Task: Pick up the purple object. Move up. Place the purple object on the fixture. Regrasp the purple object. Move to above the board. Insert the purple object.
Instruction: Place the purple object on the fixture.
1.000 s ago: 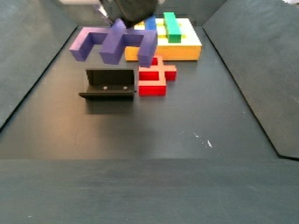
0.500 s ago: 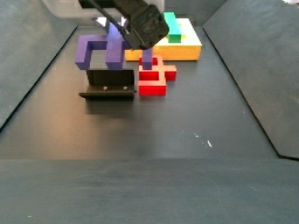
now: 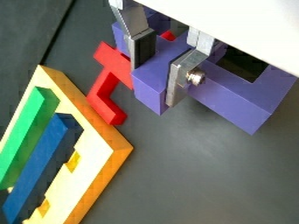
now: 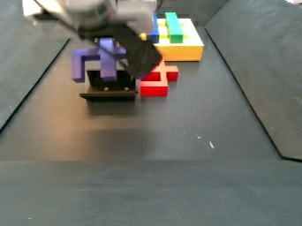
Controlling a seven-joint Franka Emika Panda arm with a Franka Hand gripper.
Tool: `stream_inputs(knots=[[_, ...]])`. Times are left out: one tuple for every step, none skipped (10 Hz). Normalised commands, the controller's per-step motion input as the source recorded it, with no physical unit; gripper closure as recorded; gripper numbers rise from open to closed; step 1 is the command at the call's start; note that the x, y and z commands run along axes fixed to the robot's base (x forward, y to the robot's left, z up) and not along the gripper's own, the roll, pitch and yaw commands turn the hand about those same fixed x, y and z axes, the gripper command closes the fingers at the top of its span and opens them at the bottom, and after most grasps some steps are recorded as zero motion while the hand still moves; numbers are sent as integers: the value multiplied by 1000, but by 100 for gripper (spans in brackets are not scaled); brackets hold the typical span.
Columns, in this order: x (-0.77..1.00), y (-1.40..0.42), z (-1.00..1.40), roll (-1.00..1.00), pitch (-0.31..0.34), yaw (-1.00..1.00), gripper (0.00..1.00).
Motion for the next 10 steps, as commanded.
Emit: stream_inputs(knots=[[43,306,-74,-494,-89,0,100],[231,194,-103,-446,0,-57,100],[237,0,-257,-351,0,-77,100],[311,-223,-251,-129,0,-123,100],[191,-163,-283,-29,0,-106,100],[111,0,-223,0,0,-83,100],[166,14,-160,0,20,-154,100],[257,29,0,-43,109,-166,100],[351,0,86,-157,203,-57,100],[414,0,297,-126,254,0,100]])
